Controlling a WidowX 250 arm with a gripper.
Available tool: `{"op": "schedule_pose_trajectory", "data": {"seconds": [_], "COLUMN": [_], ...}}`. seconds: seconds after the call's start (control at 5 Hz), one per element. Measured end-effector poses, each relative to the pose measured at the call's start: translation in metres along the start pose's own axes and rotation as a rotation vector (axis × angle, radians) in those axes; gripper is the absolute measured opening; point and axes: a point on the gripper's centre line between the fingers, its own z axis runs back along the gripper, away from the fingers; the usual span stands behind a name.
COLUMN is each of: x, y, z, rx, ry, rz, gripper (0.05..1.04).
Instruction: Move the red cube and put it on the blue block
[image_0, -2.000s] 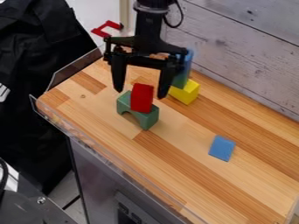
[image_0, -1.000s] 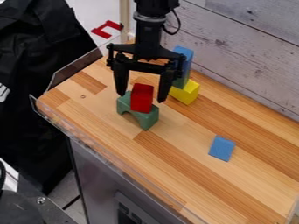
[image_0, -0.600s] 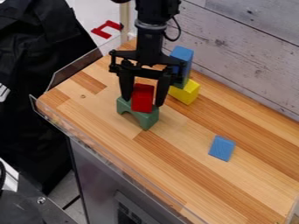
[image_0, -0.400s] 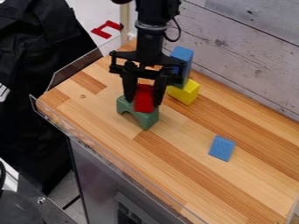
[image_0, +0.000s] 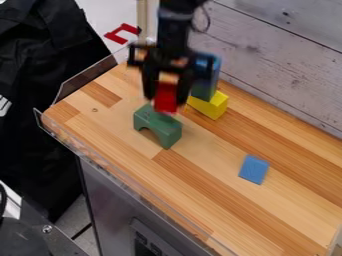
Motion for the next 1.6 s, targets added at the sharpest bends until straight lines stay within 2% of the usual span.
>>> {"op": "schedule_pose_trajectory", "data": {"seconds": [0.2,0.4,0.6,0.8,1.0,1.2,1.6], "x": [0.017,0.028,0.032,0.037,0.038,0.044,0.049], "y": [-0.025,-0.045,-0.049,-0.051,-0.046,-0.039,-0.033], "z": [0.043,0.068,0.071,0.069,0.057,0.046,0.037], "rx": [-0.013,-0.010,-0.018,-0.040,-0.052,-0.045,-0.042], "ry": [-0.129,-0.183,-0.200,-0.192,-0.177,-0.155,-0.123], "rz": [-0.119,-0.241,-0.289,-0.311,-0.310,-0.308,-0.315], "gripper": [0.554,0.554,0.554,0.554,0.554,0.554,0.554]}}
